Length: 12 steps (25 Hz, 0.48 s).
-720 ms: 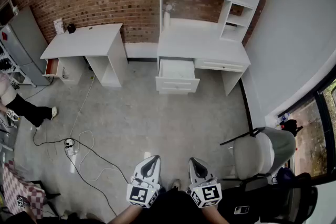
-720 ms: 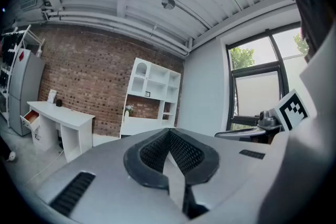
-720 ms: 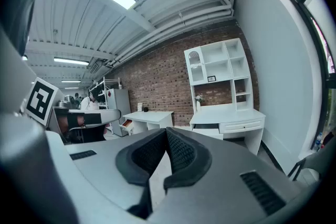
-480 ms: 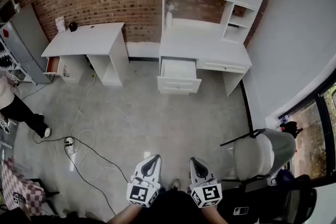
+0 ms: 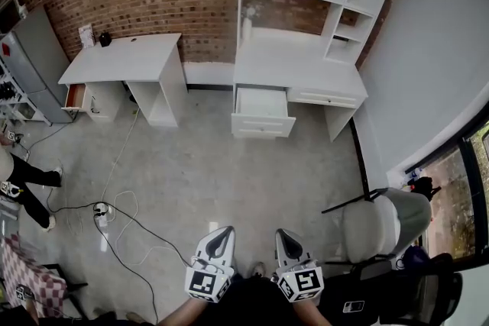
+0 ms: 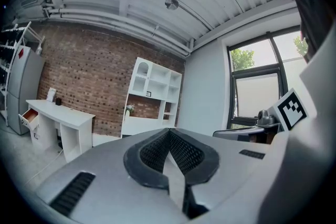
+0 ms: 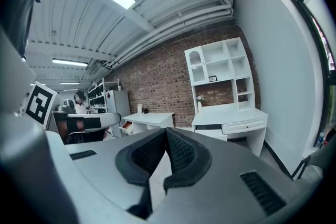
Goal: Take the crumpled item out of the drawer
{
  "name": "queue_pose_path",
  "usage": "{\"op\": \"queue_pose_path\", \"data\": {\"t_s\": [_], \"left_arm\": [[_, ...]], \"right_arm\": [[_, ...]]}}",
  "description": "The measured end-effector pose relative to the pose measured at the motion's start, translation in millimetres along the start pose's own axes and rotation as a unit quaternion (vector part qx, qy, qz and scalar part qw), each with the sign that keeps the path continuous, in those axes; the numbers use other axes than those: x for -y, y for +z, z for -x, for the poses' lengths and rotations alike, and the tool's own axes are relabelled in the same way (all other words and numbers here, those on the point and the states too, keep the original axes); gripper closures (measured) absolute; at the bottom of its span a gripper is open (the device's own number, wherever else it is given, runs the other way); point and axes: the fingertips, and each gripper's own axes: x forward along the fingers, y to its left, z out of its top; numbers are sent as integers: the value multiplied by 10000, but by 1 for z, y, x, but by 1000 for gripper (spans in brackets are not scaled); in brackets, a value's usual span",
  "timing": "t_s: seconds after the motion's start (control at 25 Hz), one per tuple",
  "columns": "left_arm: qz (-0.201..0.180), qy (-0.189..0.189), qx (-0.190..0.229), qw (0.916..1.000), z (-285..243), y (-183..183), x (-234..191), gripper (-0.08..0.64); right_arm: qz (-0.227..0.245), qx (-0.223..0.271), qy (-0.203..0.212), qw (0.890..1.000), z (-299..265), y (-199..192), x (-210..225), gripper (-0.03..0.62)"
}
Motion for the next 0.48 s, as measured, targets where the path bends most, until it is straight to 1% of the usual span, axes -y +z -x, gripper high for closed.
{"op": "queue_pose_path", "data": {"t_s": [0.2,0.36,0.48], "left_arm": [[26,-74,-26,10000,1,-5,-22,535],[-131,-179,-70,9997,-11,-15,-36,535],[45,-236,-221,9995,-21,-22,-38,535]], "right_arm": [[17,-21,-106,9999,-17,-2,-12,580],[-5,58,-210,9998,-34,-2,-10,580],[3,-49,-205,9998,-43,-5,-5,580]]}}
